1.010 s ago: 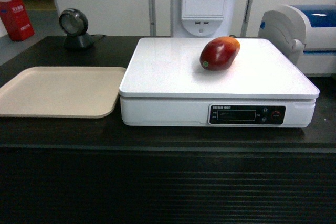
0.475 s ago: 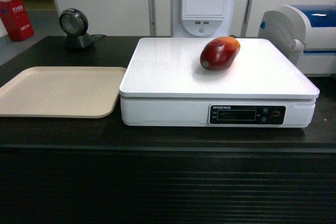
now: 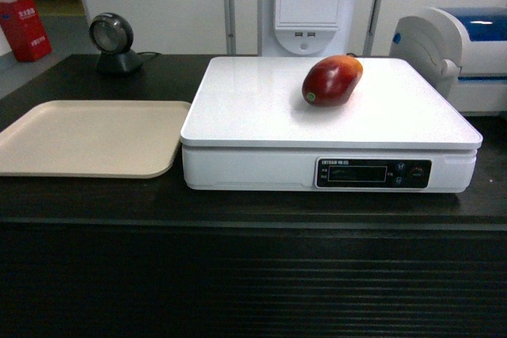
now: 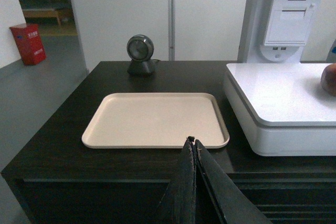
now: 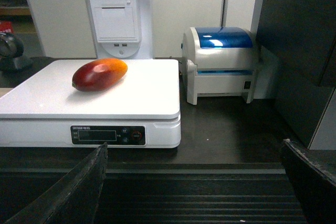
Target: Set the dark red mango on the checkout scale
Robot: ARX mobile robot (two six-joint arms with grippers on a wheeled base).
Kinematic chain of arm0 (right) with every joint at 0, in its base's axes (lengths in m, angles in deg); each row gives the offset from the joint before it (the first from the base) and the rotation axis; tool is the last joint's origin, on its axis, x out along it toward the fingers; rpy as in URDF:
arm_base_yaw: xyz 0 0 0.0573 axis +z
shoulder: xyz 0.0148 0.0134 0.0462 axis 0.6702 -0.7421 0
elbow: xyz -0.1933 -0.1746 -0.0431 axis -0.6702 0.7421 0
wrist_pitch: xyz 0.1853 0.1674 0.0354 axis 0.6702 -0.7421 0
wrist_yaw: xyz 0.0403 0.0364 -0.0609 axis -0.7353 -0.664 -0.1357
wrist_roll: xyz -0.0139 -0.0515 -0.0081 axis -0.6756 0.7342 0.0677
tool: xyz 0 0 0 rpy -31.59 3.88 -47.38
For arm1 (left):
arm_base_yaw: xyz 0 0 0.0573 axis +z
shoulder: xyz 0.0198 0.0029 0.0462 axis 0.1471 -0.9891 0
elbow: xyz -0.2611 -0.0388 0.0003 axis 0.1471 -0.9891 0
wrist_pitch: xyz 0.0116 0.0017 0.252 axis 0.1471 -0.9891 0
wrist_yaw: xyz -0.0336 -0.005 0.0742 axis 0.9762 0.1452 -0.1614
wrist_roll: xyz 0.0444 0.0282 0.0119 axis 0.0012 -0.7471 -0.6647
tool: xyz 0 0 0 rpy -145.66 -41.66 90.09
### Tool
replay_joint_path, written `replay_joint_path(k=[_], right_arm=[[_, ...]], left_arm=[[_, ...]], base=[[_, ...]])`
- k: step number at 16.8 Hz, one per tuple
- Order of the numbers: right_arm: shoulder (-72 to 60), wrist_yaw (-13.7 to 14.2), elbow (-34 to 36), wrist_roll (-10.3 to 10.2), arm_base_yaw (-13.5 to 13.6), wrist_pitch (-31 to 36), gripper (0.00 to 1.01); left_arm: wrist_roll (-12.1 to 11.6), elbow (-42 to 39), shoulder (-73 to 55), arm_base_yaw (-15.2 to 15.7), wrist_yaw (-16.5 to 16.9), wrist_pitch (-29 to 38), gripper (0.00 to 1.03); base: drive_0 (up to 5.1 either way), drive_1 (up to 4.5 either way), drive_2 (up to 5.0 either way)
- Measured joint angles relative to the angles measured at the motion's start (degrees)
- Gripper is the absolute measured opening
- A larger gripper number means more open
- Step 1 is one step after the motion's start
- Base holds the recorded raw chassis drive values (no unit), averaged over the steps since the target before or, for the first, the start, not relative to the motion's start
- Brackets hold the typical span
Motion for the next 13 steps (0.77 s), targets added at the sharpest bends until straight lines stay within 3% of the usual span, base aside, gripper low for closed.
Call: replay_joint_path(k=[5, 7, 13], right_arm=[[0.00, 0.00, 0.00, 0.00, 0.00, 0.00, 0.98], [0.00, 0.02, 0.00, 0.00, 0.00, 0.00, 0.98], [0.00, 0.00, 0.00, 0.00, 0.00, -0.02, 0.98]], left_arm=[[-0.02, 0.00, 4.61, 0.00, 0.00, -4.50, 0.02], [-0.04, 0.04, 10.91, 0.00, 0.17, -14.14, 0.02], [-0.07, 0.04, 13.86, -0.02, 0.00, -14.49, 0.02]], base=[[0.0, 0.00, 0.0], [0.0, 0.00, 0.0], [0.0, 0.00, 0.0]])
